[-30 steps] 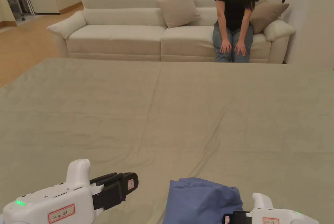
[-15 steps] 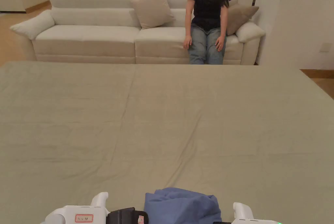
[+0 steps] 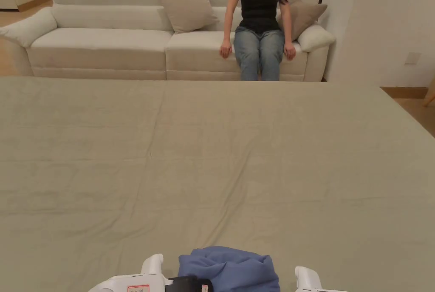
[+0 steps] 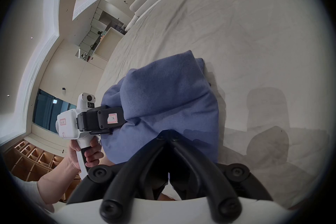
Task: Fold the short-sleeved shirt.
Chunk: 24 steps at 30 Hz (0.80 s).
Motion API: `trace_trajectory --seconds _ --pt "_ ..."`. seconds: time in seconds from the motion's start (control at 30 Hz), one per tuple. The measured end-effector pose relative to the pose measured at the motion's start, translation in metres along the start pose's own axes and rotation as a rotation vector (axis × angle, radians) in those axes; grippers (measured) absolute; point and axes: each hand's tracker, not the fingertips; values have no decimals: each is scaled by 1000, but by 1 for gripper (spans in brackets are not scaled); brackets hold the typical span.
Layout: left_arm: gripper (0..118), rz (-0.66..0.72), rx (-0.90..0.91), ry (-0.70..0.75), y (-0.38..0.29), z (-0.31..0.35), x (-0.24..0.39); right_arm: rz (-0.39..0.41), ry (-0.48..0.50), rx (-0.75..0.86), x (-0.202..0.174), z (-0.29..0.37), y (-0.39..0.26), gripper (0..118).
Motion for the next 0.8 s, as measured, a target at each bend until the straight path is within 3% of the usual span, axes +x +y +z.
trace_trajectory --seconds 0.17,0.3,0.37,0.4,0.47,0.57,0.7,0.8 --pt "26 -7 -6 11 2 5 6 14 -8 17 -10 3 -2 0" --pt "26 -22 -16 23 7 10 11 106 -3 148 -36 27 4 0" --pt "26 -45 -25 35 9 14 15 208 -14 298 -62 62 7 0" --pt "26 -70 -31 47 11 17 18 297 -54 387 -80 84 5 0" --pt "26 -119 -28 69 20 25 18 478 -225 574 -113 126 -7 0" --pt "26 -193 -32 121 32 58 21 626 -368 773 -142 180 -35 0" --pt "27 -264 -57 228 61 123 -2 688 -467 808 -150 218 -62 0" --pt "27 -262 -33 346 83 181 -30 651 -481 790 -150 223 -69 0"
